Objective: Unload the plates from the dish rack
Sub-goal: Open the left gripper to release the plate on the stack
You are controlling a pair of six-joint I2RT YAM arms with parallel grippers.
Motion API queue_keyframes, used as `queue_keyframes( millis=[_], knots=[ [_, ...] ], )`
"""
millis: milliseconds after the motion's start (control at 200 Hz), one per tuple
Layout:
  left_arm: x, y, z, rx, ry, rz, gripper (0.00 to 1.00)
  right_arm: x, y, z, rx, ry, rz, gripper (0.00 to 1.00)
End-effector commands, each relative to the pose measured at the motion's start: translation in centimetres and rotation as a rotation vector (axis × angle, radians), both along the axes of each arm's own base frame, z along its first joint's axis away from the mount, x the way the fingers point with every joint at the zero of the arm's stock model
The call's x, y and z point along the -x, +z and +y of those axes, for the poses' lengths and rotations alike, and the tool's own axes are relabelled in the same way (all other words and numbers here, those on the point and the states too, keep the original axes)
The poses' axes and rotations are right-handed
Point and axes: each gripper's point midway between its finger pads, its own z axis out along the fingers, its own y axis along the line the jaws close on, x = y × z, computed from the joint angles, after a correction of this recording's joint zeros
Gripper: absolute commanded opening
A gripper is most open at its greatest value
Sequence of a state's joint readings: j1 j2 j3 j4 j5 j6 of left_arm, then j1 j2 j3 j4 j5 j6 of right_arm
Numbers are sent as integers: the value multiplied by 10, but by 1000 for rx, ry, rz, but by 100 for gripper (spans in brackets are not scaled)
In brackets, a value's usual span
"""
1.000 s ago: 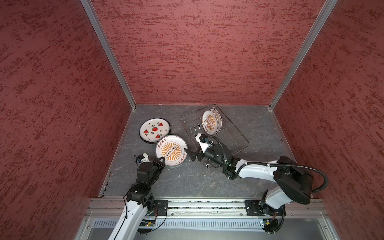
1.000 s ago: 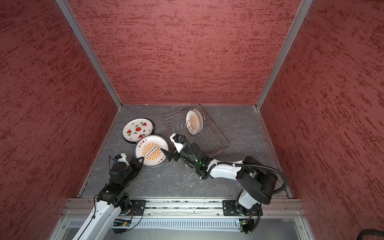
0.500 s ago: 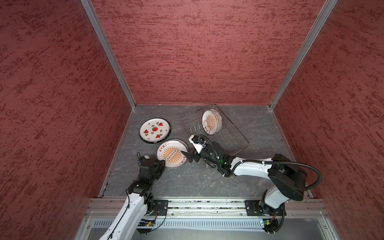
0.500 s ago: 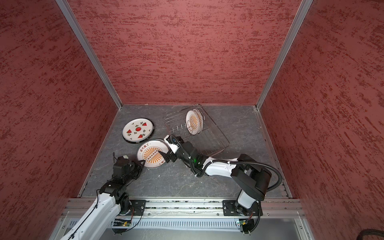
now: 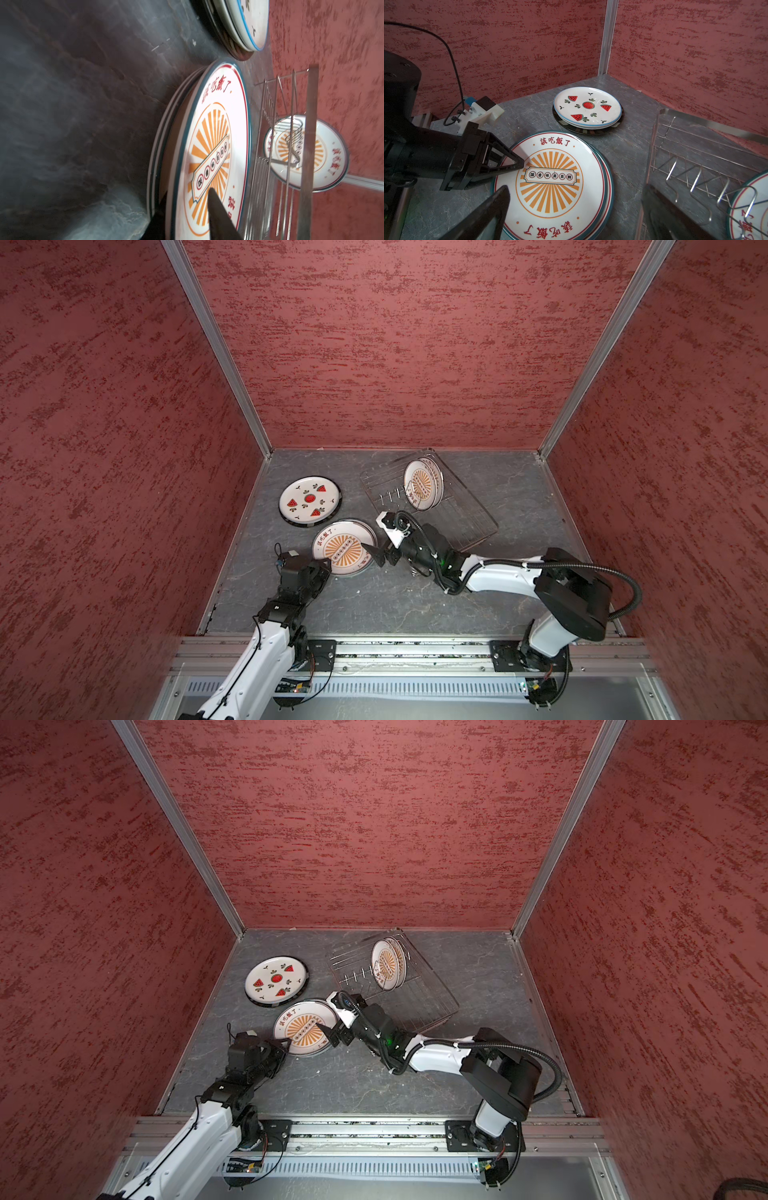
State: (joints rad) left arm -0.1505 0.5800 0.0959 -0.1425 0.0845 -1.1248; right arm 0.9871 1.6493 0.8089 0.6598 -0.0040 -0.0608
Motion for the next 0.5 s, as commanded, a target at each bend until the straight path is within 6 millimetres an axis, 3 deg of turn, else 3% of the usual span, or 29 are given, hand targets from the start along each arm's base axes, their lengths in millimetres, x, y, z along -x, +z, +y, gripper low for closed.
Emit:
queue_keyframes(
  millis=[0, 205, 366, 496],
  knots=[
    [-1, 5, 8, -33, 25, -5, 41, -1, 9, 7, -5, 2, -36, 99],
    [2, 8, 15, -62, 53, -12, 47, -1, 9, 7, -6, -1, -39, 99],
    [8, 12, 32, -155, 107, 4, 47, 0, 11, 6, -16, 2, -44, 99],
    [7, 11, 28, -136, 89, -7, 47, 0, 11, 5, -17, -6, -49, 99]
  ],
)
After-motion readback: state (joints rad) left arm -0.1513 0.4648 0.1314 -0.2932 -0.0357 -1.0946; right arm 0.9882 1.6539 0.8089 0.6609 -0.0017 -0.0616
